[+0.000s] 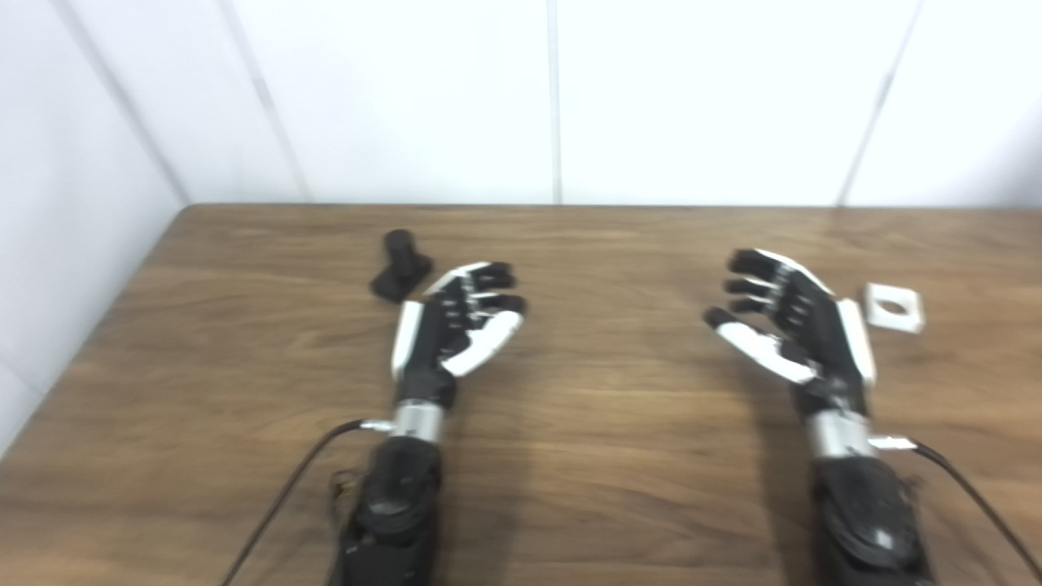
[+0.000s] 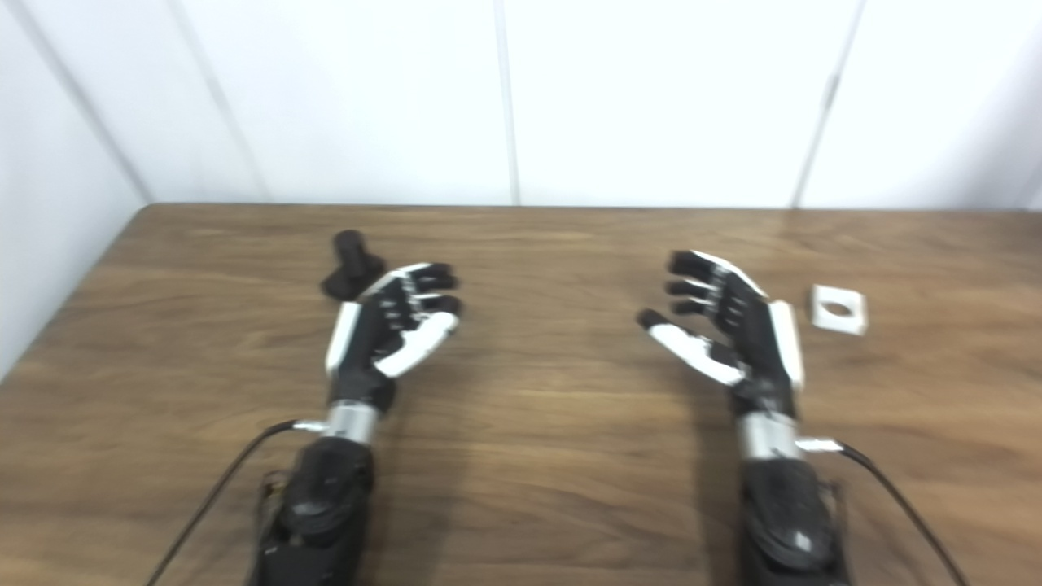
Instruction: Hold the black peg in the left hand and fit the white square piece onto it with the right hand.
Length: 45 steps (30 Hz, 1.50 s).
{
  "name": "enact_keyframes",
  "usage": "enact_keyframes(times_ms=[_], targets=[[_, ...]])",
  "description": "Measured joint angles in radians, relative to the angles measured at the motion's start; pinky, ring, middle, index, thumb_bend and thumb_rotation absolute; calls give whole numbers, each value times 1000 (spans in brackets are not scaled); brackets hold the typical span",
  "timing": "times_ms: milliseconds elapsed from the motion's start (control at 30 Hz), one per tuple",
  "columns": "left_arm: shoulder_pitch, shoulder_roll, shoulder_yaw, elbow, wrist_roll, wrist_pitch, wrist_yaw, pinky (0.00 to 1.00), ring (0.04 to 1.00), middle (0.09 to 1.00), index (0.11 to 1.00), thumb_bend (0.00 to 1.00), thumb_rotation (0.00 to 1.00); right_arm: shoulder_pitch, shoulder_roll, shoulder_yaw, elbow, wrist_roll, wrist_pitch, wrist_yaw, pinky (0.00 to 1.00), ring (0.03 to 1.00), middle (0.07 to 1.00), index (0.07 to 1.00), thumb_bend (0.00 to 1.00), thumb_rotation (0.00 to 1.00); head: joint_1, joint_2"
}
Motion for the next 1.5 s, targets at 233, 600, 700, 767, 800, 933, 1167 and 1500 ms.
enact_keyframes(times_ms=[233, 600, 700, 767, 800, 933, 1167, 1500], targets=[[-9, -8, 1, 3, 43, -5, 22, 497, 643, 693, 654, 599, 257, -32, -15, -6, 53, 14, -68, 0, 582, 658, 712, 693, 692, 276, 3, -3], [-12, 31, -18, -52, 172, 12, 44, 511, 621, 680, 654, 613, 41, -37, -24, -6, 61, 14, -76, 0, 585, 647, 708, 693, 721, 313, 21, -8], [-16, 82, -49, -107, 293, 90, 34, 534, 635, 688, 661, 628, 43, -42, -35, -7, 67, 11, -76, -1, 582, 642, 700, 689, 729, 307, 23, -8], [-24, 116, -50, -141, 326, 118, 23, 533, 634, 685, 653, 643, 30, -43, -39, -11, 70, 12, -78, -1, 585, 643, 699, 687, 728, 295, 20, -8], [-30, 131, -48, -154, 332, 128, 13, 531, 634, 686, 653, 646, 33, -44, -39, -12, 72, 12, -79, -1, 586, 643, 699, 687, 730, 299, 20, -8], [-55, 175, -50, -192, 353, 169, -24, 461, 585, 696, 657, 654, 25, -46, -39, -17, 78, 15, -83, -1, 578, 641, 699, 687, 728, 306, 20, -9], [-77, 266, -93, -218, 484, 194, -73, 442, 562, 659, 644, 689, 96, -48, -58, -20, 78, 20, -83, 4, 571, 645, 702, 684, 710, 272, 31, -12], [-121, 305, -130, -265, 765, 363, -123, 479, 640, 709, 672, 765, 357, -49, -75, -29, 81, 23, -82, 13, 565, 639, 696, 684, 730, 306, 41, -15]])
